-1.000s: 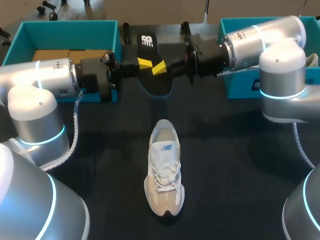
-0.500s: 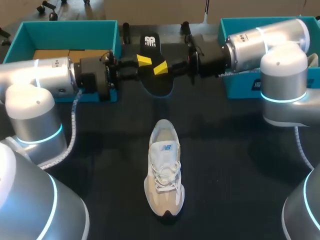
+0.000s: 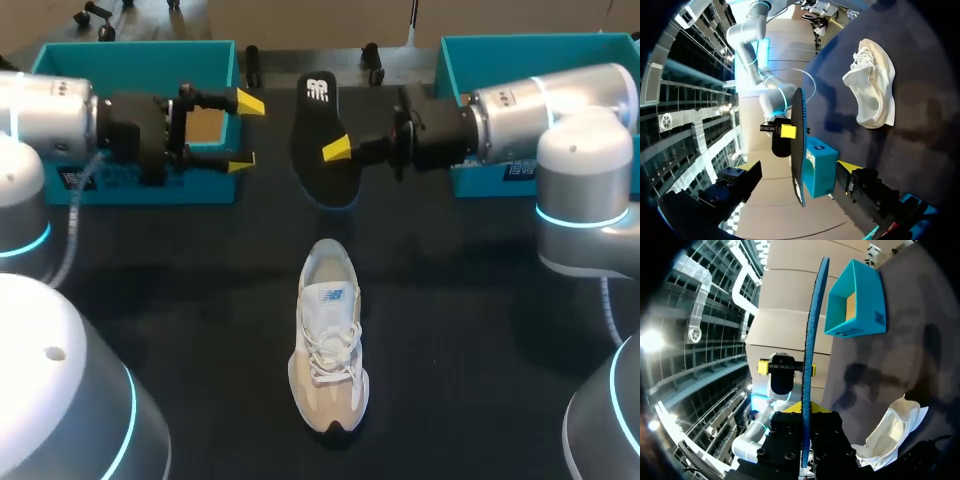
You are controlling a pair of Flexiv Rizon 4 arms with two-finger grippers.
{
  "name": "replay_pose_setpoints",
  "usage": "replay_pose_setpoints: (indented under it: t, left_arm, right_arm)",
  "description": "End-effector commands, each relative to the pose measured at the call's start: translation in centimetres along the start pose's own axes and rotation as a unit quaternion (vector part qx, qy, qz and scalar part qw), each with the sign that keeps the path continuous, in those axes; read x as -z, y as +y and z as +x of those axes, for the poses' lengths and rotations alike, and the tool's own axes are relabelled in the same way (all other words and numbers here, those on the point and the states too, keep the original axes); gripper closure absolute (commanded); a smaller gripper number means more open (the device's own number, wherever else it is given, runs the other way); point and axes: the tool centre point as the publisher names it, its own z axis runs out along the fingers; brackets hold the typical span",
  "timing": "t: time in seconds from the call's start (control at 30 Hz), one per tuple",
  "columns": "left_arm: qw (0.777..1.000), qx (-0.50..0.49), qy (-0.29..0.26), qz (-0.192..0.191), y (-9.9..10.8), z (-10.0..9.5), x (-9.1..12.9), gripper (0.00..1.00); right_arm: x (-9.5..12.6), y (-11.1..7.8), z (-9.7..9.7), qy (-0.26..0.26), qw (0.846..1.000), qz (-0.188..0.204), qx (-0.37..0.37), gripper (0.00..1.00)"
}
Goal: Take the shoe out of the shoebox, open the shoe tongue, remove and reinsert the insole, then place the shoe into the shoebox
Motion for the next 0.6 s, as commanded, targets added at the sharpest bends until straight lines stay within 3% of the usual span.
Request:
replay_pose_setpoints:
  t: [0.03, 0.23, 0.43, 0.6]
  left_arm:
    - [1.0, 0.0, 0.013, -0.002, -0.3, -0.3, 0.4, 0.0]
    - [1.0, 0.0, 0.013, -0.002, -0.3, -0.3, 0.4, 0.0]
    - [0.99, 0.098, 0.082, -0.053, -1.6, 0.1, 0.7, 0.0]
    - [0.979, 0.159, 0.115, -0.058, -1.9, 0.1, 1.8, 0.0]
  right_arm:
    - [-0.1, -0.1, 0.0, -0.001, 1.0, -0.001, 0.0, 1.0]
    - [-0.1, -0.1, 0.0, -0.001, 1.0, -0.001, 0.0, 1.0]
    - [1.1, -1.1, 0.1, -0.001, 1.0, -0.013, 0.01, 1.0]
    - [1.9, -2.0, -0.3, -0.008, 0.999, -0.023, 0.023, 1.0]
